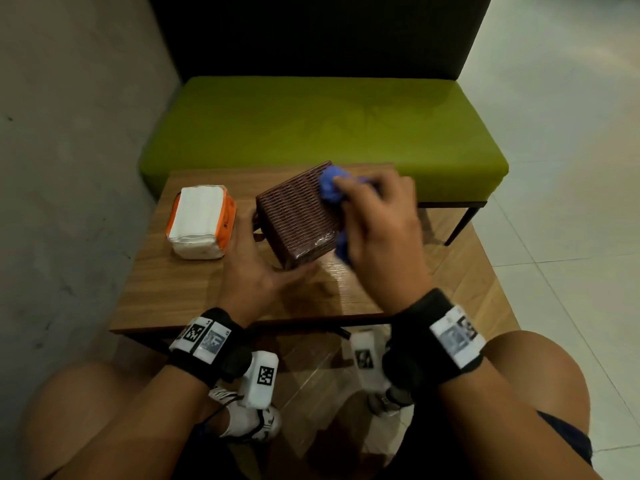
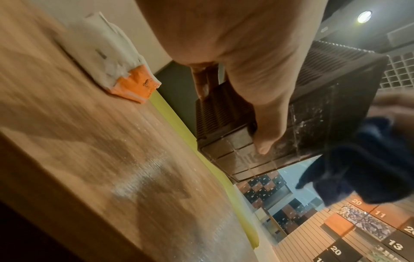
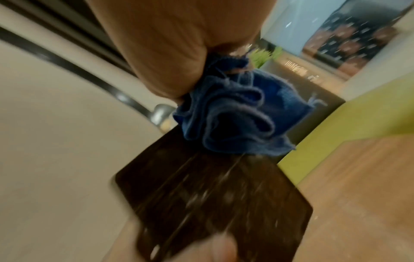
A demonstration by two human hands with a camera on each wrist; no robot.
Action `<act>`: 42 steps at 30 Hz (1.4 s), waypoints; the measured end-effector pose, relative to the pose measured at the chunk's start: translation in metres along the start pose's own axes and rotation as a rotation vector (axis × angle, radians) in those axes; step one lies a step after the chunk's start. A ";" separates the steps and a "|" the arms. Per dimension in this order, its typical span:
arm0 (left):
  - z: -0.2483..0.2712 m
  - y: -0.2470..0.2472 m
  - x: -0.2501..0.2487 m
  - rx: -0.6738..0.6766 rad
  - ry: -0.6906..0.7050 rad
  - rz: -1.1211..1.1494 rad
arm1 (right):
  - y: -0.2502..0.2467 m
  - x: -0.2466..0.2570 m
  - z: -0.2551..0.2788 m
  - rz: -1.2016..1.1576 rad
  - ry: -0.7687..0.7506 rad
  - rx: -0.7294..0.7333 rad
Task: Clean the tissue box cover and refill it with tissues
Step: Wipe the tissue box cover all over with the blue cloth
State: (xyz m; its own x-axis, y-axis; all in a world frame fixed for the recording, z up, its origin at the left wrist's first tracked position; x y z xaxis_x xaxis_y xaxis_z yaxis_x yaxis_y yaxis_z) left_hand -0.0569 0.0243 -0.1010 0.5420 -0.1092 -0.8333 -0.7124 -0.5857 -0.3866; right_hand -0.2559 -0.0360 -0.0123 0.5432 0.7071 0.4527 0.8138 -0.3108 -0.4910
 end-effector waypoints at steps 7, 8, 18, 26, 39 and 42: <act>-0.006 -0.001 -0.014 -0.017 0.042 0.170 | -0.010 -0.008 0.009 -0.119 0.215 -0.158; -0.007 -0.001 -0.016 -0.014 0.052 0.157 | -0.015 -0.008 0.008 -0.146 0.247 -0.205; 0.001 0.015 -0.003 0.217 -0.075 -0.076 | 0.001 0.069 0.033 0.014 -0.308 0.115; 0.002 -0.001 -0.019 -0.004 -0.070 0.205 | -0.039 -0.043 0.001 -0.356 0.536 -0.333; 0.010 -0.001 -0.017 0.080 -0.291 0.203 | 0.015 -0.069 0.040 -1.015 1.330 -0.009; 0.004 -0.008 -0.018 0.047 -0.224 0.276 | 0.015 -0.072 0.042 -0.987 1.298 -0.002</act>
State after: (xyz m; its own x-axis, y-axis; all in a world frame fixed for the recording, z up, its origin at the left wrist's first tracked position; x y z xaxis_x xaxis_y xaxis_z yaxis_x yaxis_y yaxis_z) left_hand -0.0628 0.0340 -0.0847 0.2188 -0.0762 -0.9728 -0.8407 -0.5208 -0.1483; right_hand -0.2909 -0.0649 -0.0835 -0.3614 -0.3583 0.8608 0.9310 -0.0887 0.3540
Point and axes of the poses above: each hand's wrist, its own z-axis away from the middle knuckle, its own y-axis out of the palm, x = y × z, the point moved 4 cm from there along -z, towards the middle knuckle, and after that the axes turned 7 degrees about -x, right-handed, at the moved point
